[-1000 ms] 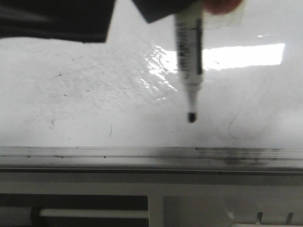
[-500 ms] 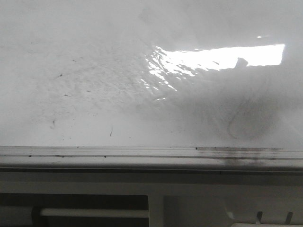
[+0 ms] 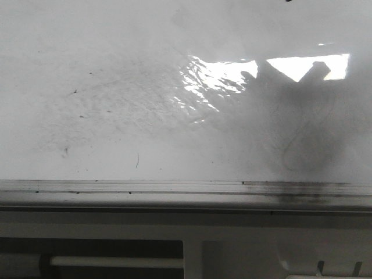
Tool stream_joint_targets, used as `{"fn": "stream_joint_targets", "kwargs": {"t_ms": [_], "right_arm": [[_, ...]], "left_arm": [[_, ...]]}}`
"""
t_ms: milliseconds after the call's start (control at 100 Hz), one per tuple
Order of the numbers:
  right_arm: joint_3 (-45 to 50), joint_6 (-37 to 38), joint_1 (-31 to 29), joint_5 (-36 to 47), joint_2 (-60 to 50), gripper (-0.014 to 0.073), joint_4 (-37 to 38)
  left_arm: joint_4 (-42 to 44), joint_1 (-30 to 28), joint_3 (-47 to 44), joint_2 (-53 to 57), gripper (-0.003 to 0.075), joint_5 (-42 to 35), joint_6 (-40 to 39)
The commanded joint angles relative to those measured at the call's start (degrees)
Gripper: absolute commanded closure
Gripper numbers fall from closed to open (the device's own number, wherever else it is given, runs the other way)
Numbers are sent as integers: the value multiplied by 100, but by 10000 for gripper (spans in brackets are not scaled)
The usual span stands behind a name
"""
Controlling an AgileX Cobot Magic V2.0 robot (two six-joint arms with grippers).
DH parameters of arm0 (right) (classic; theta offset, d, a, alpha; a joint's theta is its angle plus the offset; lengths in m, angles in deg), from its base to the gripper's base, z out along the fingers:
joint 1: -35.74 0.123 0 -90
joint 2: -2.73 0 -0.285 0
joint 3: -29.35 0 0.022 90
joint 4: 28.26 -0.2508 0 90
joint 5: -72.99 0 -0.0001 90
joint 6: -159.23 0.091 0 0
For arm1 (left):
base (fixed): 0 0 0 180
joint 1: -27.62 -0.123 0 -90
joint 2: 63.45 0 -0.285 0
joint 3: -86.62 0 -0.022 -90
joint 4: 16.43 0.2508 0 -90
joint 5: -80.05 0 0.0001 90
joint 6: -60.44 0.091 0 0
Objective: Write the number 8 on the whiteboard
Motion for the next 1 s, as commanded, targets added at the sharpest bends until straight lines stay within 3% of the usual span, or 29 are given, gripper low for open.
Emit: {"fn": "stream_joint_targets", "kwargs": {"t_ms": [0,440,690,810,990], "right_arm": [[-208,7,0,855,234,629,-191],[-208,18,-21,1050,1226,649,-669],[-382,151,5,-140,1313,664,-633],[-420,104,-7,-162,1196,664,-605],[-409,-280,-388,-808,744,664,-605]], "left_arm": [[-169,-6,155,-14,741,-36,-46],[-169,-6,155,-14,741,425,-46],[-169,-6,155,-14,741,425,-46],[-169,-6,155,-14,741,425,-46],[-169,-6,155,-14,741,425,-46]]}}
